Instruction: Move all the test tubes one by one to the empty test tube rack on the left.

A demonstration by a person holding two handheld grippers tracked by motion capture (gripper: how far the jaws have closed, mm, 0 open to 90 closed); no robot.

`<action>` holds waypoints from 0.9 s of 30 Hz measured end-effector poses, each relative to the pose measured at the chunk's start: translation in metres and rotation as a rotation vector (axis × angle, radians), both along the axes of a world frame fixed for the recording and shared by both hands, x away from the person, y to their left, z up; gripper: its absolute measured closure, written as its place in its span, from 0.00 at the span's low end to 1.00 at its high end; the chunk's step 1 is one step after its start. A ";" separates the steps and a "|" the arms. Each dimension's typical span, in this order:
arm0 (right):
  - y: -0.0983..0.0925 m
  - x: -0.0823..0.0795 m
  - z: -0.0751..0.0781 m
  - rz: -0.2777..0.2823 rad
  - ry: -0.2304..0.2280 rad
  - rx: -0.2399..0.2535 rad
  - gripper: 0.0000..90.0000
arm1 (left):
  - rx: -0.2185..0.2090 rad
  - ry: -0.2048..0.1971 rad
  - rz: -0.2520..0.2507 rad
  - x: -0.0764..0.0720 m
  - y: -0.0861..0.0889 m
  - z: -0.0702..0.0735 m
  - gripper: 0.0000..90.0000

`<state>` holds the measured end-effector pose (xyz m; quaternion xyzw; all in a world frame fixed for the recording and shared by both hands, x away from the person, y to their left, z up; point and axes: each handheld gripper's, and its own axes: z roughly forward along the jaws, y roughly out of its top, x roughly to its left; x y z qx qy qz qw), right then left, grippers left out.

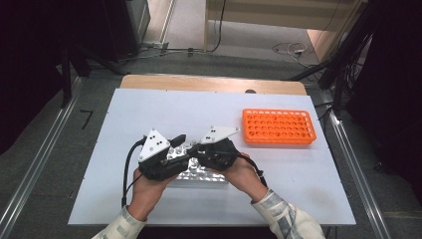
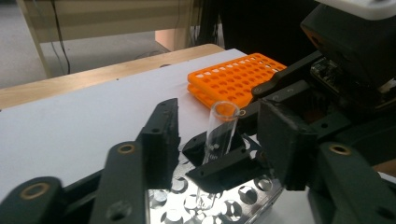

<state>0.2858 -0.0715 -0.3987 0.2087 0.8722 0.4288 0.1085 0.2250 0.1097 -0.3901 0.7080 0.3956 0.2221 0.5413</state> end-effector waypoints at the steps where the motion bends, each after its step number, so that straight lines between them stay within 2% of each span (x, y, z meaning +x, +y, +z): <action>1: 0.001 -0.001 0.000 0.004 0.000 0.000 0.81 | 0.003 -0.001 -0.002 0.000 0.000 0.000 0.58; 9: 0.004 -0.002 -0.001 0.010 0.001 0.000 0.81 | 0.038 0.000 -0.017 0.002 -0.002 -0.002 0.81; 15: 0.002 0.001 -0.001 -0.003 0.000 0.002 0.80 | 0.062 -0.014 -0.006 0.005 -0.006 -0.002 0.84; 18: 0.000 0.002 0.000 -0.003 0.003 0.017 0.72 | 0.070 -0.024 0.002 0.007 -0.006 -0.001 0.84; 20: -0.001 0.003 0.001 -0.003 0.009 0.025 0.57 | 0.068 -0.028 0.010 0.010 -0.005 0.001 0.84; 23: -0.004 0.004 0.003 -0.004 0.011 0.032 0.48 | 0.060 -0.035 0.029 0.015 -0.003 0.003 0.84; 25: -0.006 0.007 0.004 -0.019 0.027 0.030 0.34 | 0.063 -0.038 0.045 0.019 -0.001 0.003 0.84; 27: -0.008 0.009 0.003 -0.031 0.038 0.023 0.31 | 0.064 -0.040 0.060 0.022 0.001 0.003 0.84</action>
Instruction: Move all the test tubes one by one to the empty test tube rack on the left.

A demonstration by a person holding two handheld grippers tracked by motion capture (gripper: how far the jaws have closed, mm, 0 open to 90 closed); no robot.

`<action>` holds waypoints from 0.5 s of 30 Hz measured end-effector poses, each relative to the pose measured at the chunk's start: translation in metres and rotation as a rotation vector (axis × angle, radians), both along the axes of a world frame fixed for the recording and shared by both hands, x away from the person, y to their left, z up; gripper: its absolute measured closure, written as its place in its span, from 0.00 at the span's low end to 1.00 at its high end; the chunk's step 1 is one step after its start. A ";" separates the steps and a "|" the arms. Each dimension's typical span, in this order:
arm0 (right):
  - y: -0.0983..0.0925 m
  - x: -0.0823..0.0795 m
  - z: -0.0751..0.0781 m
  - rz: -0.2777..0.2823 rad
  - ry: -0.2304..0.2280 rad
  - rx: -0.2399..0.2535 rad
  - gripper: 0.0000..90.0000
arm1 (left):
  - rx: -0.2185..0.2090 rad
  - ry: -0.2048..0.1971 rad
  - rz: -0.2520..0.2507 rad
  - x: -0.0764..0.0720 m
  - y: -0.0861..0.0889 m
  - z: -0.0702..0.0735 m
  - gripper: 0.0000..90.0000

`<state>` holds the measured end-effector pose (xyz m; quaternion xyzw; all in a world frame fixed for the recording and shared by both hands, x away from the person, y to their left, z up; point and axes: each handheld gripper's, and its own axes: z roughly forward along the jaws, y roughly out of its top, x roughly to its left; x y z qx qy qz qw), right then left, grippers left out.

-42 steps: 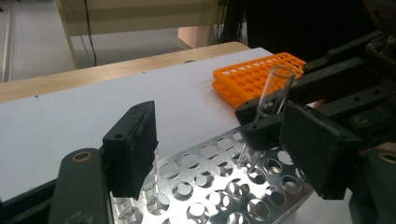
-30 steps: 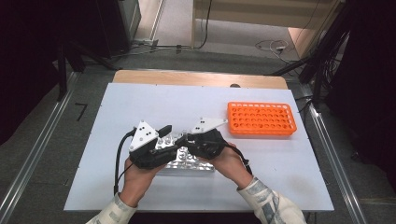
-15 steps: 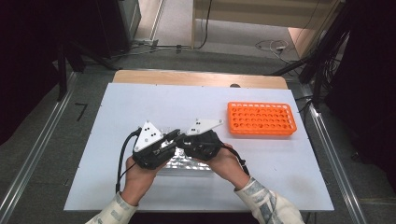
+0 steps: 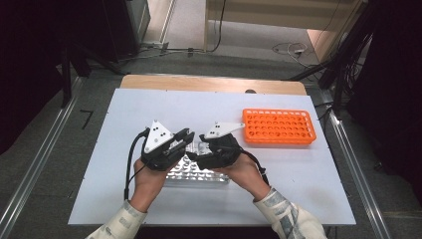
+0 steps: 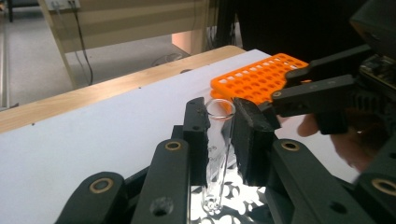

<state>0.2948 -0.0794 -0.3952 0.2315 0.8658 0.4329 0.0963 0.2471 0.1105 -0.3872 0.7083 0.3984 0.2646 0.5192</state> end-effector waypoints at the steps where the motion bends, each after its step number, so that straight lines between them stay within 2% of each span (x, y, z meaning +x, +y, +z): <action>1: -0.001 0.001 0.000 -0.005 0.002 -0.003 0.29 | 0.001 -0.002 0.004 0.002 0.000 0.000 0.84; 7: -0.006 0.005 0.000 -0.029 0.013 -0.001 0.25 | 0.008 -0.011 0.031 0.009 0.001 0.000 0.84; 15: -0.014 0.007 0.004 -0.047 0.013 0.013 0.24 | 0.034 -0.001 0.061 0.017 0.002 -0.010 0.84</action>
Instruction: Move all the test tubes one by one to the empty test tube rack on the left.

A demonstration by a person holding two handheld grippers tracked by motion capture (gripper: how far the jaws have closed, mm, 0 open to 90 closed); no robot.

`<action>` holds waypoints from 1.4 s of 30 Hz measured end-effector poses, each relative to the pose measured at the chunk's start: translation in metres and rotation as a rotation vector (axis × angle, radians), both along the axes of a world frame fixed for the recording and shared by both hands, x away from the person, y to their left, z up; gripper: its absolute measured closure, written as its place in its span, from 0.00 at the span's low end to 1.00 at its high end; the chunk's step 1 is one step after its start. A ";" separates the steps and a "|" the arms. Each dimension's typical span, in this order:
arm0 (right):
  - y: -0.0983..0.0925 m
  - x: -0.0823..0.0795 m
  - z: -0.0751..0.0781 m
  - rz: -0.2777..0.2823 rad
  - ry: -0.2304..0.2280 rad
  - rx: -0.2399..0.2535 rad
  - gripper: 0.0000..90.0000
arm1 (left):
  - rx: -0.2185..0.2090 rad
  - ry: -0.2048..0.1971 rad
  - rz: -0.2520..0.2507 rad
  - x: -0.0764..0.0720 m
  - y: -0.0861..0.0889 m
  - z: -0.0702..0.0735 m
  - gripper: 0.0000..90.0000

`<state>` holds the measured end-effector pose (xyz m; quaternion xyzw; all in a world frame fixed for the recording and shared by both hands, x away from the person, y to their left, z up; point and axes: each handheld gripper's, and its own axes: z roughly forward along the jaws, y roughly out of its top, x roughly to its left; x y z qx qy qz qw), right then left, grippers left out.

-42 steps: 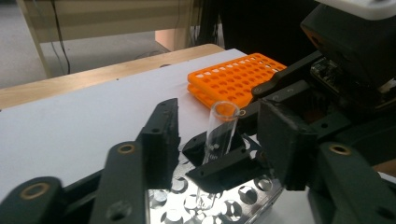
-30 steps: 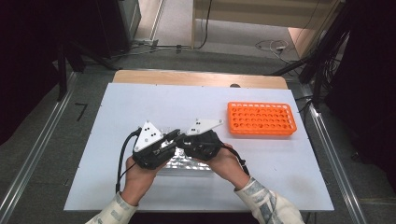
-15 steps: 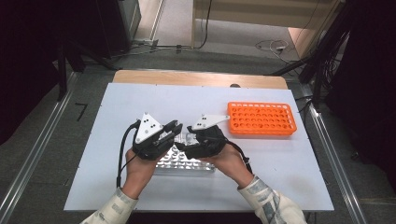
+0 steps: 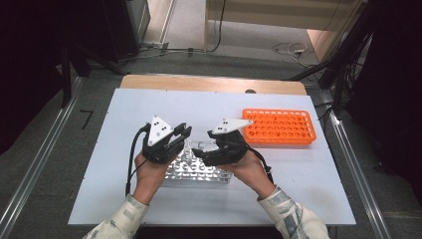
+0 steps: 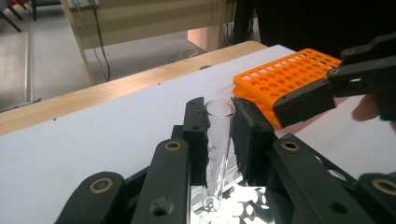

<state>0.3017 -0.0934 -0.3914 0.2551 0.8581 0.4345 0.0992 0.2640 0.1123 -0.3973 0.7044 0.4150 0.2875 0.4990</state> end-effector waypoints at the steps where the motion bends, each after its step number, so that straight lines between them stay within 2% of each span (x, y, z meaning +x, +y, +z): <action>1: -0.001 0.000 0.000 -0.003 -0.001 0.000 0.24 | 0.005 0.002 0.004 0.000 0.000 -0.001 0.84; 9: -0.002 0.000 0.001 -0.004 -0.004 0.004 0.24 | 0.018 0.010 0.019 0.005 0.000 -0.011 0.84; 23: -0.006 -0.001 0.003 -0.015 -0.002 0.007 0.24 | 0.052 0.079 0.017 0.008 -0.004 -0.029 0.84; 35: -0.008 0.000 0.003 -0.016 -0.003 0.003 0.24 | 0.072 0.122 0.010 0.008 -0.005 -0.034 0.83; 42: -0.007 0.000 0.002 -0.014 -0.002 0.000 0.24 | 0.063 0.121 0.004 0.008 -0.005 -0.033 0.79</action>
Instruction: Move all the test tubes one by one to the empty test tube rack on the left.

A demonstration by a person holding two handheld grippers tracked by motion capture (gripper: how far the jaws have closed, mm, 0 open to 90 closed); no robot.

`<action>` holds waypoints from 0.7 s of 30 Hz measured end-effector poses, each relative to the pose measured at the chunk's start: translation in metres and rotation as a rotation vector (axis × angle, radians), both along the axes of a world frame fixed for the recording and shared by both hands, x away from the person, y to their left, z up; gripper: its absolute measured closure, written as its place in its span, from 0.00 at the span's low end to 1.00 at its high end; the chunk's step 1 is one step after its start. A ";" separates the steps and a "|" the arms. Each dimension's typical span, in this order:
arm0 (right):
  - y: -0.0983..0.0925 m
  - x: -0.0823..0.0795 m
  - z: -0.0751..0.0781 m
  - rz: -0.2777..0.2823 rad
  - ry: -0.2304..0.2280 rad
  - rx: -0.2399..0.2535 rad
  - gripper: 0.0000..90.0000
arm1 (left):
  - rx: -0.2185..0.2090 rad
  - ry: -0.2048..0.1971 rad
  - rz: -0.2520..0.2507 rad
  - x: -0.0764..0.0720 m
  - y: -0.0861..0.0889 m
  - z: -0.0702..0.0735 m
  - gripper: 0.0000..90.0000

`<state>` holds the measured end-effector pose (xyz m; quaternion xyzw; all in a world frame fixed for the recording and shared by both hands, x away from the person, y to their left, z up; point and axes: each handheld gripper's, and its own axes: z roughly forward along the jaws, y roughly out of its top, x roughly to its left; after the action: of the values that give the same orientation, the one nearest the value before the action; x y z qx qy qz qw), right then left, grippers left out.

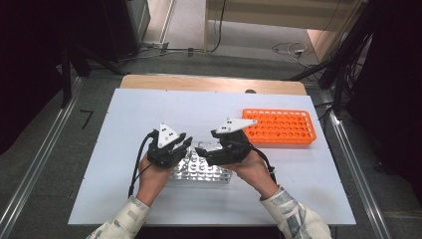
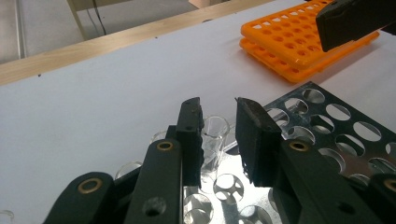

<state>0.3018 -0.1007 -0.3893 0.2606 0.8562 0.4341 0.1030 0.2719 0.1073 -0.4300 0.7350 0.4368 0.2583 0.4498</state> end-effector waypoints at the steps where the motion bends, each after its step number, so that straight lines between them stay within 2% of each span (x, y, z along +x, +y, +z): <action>1: 0.000 0.000 0.000 -0.001 0.001 0.000 0.24 | -0.003 -0.001 0.000 0.000 0.000 0.000 0.79; 5: 0.000 0.000 0.000 -0.002 0.001 0.001 0.24 | -0.013 -0.005 -0.005 -0.001 0.000 0.002 0.76; 15: -0.002 0.002 -0.001 -0.012 0.001 0.001 0.24 | -0.061 -0.013 0.014 -0.006 0.003 0.009 0.57; 21: -0.005 0.006 -0.006 -0.033 0.003 -0.004 0.24 | -0.088 -0.005 0.031 -0.008 0.006 0.013 0.46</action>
<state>0.3081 -0.1055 -0.3954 0.2751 0.8527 0.4304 0.1094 0.2642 0.1135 -0.4175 0.7069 0.4579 0.2476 0.4788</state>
